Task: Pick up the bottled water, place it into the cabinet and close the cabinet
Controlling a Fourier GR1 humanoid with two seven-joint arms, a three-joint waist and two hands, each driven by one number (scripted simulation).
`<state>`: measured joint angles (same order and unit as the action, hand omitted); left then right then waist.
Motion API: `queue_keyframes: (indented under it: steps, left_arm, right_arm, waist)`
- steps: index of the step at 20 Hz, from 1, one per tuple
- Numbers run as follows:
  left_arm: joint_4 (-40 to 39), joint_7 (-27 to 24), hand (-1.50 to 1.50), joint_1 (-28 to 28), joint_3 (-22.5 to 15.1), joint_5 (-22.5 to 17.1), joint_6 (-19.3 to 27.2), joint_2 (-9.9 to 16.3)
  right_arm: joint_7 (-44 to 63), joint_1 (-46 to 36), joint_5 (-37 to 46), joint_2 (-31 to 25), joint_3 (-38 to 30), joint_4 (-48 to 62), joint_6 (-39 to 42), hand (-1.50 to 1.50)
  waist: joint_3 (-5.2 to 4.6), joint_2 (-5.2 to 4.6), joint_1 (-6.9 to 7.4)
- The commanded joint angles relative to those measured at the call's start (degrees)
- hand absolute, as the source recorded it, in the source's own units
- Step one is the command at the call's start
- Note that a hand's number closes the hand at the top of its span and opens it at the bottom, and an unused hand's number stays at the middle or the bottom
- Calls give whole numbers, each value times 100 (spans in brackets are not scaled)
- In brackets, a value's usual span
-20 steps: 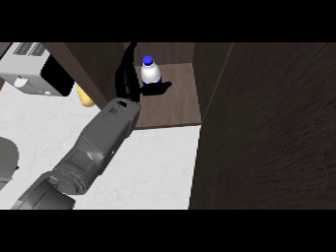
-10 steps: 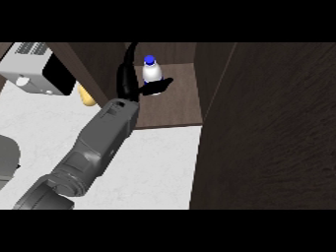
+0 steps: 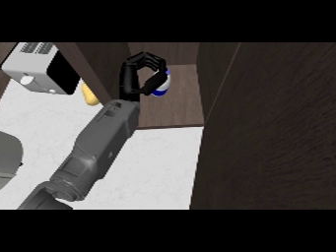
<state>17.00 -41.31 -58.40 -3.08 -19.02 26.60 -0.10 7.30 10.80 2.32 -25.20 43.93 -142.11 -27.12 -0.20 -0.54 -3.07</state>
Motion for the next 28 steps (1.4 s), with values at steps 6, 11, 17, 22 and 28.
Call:
queue_keyframes:
  steps: [6,11,17,22,28]
  left_arm:
    - [1025,211,150,648,-486,-860,-1139,10]
    - [2219,441,150,1678,-1100,-1021,-1708,10]
    - [3965,884,150,2895,-1381,-1007,-1416,60]
    - [5891,1268,150,4320,-1902,-952,-1334,420]
    - [7855,1662,150,5914,-2422,-937,-1198,927]
  right_arm:
    - [238,277,608,-315,214,-641,-115,-150]
    - [364,-7,700,-150,177,-428,-268,-150]
    - [452,177,464,-590,-35,-873,-270,-150]
    - [605,-355,230,-458,-208,-440,-167,-150]
    - [539,-252,349,-833,327,-537,237,150]
  waist:
    - [13,106,153]
    - [14,137,332]
    - [16,188,482]
    - [18,139,542]
    - [17,152,495]
